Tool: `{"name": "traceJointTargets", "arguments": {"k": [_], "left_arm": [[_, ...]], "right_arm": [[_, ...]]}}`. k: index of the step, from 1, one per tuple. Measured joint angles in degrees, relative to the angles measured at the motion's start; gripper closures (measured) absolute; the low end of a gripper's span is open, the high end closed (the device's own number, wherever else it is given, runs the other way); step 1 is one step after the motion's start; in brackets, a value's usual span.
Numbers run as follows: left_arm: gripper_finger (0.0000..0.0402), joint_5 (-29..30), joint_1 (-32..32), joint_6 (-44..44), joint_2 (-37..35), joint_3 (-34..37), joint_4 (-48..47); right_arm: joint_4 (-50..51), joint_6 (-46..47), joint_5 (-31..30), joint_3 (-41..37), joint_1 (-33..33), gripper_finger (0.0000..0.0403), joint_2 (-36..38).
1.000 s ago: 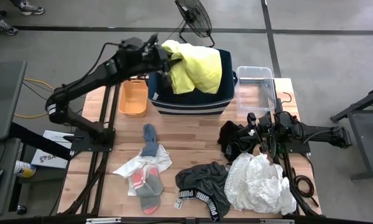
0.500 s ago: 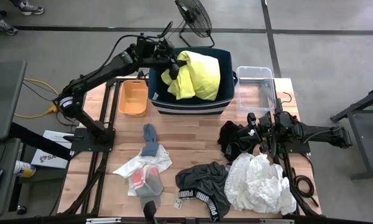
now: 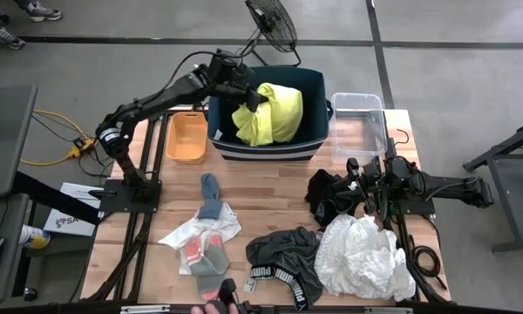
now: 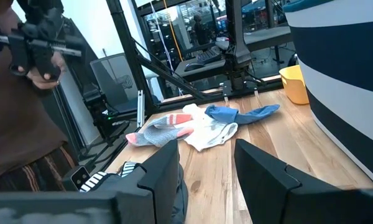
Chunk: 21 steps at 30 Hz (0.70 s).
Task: Pick & Place Cloths
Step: Put the yellow shirt into the laundry organizer
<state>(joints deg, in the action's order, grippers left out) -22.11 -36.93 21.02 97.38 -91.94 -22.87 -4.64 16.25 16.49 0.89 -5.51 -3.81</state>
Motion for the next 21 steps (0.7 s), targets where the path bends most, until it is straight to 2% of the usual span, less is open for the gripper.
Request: {"name": "traceJointTargets", "arguments": {"k": [5, 11, 17, 21], "left_arm": [[0.0358, 0.4, 1.0, 6.1, 2.4, 0.0, -0.7], [0.0358, 2.6, 1.4, 9.2, 4.4, 1.1, -0.6], [0.0357, 6.0, 1.3, 9.6, 4.8, 4.5, -0.8], [0.0337, 6.3, 1.3, 8.9, 4.8, 6.4, -0.3]], "right_arm": [[0.1, 0.0, 0.0, 0.0, 0.0, 0.0254, 0.0], [0.1, 0.0, 0.0, 0.0, 0.0, 0.0254, 0.0], [0.1, 0.0, 0.0, 0.0, 0.0, 0.0254, 0.0], [0.1, 0.0, 0.0, 0.0, 0.0, 0.0254, 0.0]]}}
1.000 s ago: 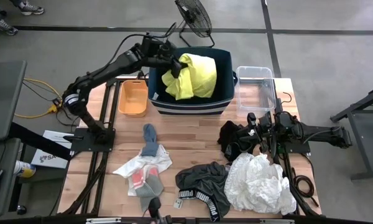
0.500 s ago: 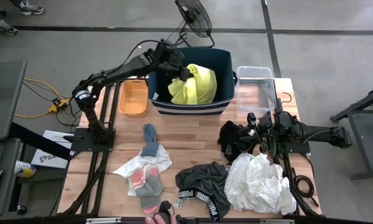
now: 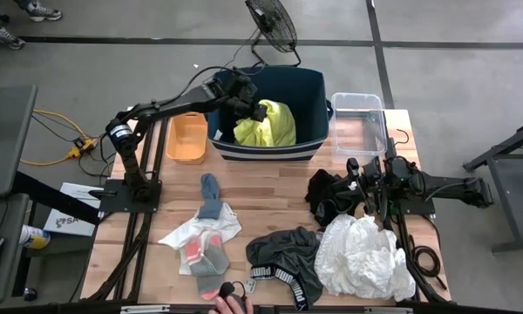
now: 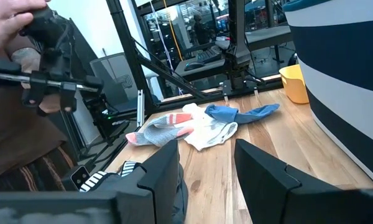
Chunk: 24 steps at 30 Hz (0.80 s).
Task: Pick & Place Cloths
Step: Put the yellow shirt into the laundry organizer, then put the blue sock into the yellow bin
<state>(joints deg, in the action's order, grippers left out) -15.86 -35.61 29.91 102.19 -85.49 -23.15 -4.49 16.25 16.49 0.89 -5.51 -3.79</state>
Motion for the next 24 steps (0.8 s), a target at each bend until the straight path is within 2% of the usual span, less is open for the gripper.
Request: {"name": "traceJointTargets", "arguments": {"k": [5, 14, 18, 24], "left_arm": [[0.0285, 0.6, 0.0, -5.7, 0.0, 0.2, 0.0], [0.0192, 1.3, 0.7, -7.7, 0.0, 0.2, 0.9], [0.0174, 1.7, 1.3, -10.4, -0.4, 0.2, 1.2], [0.0172, 3.2, 2.3, -17.6, -3.5, 0.2, 3.1]], "right_arm": [[0.0, 0.0, 0.0, 0.0, 0.0, 0.0254, 0.0], [0.0, 0.0, 0.0, 0.0, 0.0, 0.0254, 0.0], [0.0, 0.0, 0.0, 0.0, 0.0, 0.0254, 0.0], [0.0, 0.0, 0.0, 0.0, 0.0, 0.0254, 0.0]]}}
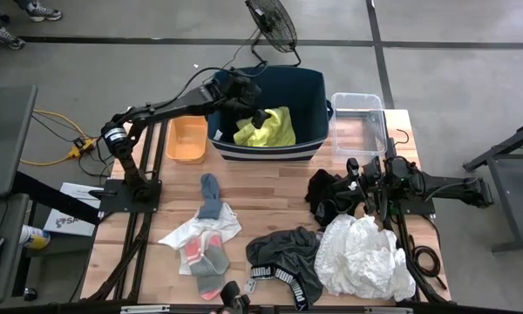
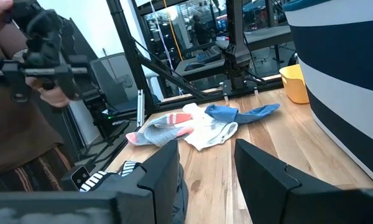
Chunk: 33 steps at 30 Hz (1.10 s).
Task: Pick & Place Cloths
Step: Put the blue sock into the yellow bin
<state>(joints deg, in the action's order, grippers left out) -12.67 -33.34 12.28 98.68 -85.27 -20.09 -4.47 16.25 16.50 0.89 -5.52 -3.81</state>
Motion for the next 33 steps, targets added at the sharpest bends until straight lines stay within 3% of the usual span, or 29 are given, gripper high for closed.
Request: {"name": "traceJointTargets", "arguments": {"k": [15, 23, 33], "left_arm": [[0.0171, 5.5, 5.5, -17.4, -13.4, 0.0, -3.4], [0.0171, 5.3, 11.7, -25.2, -20.6, 0.0, -16.1], [0.0171, 5.3, 19.5, -27.7, -25.2, 0.0, -32.8]], "right_arm": [[0.0, 0.0, 0.0, 0.0, 0.0, 0.0254, 0.0], [0.0, 0.0, 0.0, 0.0, 0.0, 0.0254, 0.0], [0.0, 0.0, 0.0, 0.0, 0.0, 0.0254, 0.0]]}}
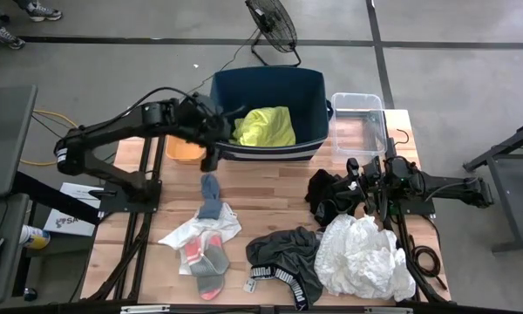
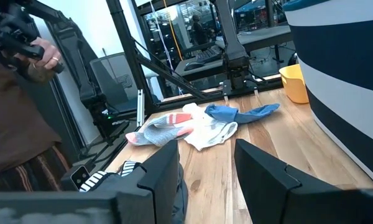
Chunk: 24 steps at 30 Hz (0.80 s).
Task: Pick & Place Cloths
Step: Put the blue sock into the yellow bin
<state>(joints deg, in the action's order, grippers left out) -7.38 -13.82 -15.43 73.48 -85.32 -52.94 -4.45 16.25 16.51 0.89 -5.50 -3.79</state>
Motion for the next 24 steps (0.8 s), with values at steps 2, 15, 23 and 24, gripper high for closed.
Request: {"name": "traceJointTargets", "arguments": {"k": [2, 15, 23, 24], "left_arm": [[0.0171, 0.0, 1.7, -0.8, -0.4, 0.0, -1.6], [0.0171, 0.0, 9.8, 6.7, -5.1, 4.7, -5.3], [0.0171, 1.5, 14.6, 21.9, -21.5, 27.3, 15.7], [0.0171, 1.5, 15.1, 22.7, -23.6, 30.2, 18.3]], "right_arm": [[0.0, 0.0, 0.0, 0.0, 0.0, 0.0254, 0.0], [0.0, 0.0, 0.0, 0.0, 0.0, 0.0254, 0.0], [0.0, 0.0, 0.0, 0.0, 0.0, 0.0254, 0.0], [0.0, 0.0, 0.0, 0.0, 0.0, 0.0254, 0.0]]}}
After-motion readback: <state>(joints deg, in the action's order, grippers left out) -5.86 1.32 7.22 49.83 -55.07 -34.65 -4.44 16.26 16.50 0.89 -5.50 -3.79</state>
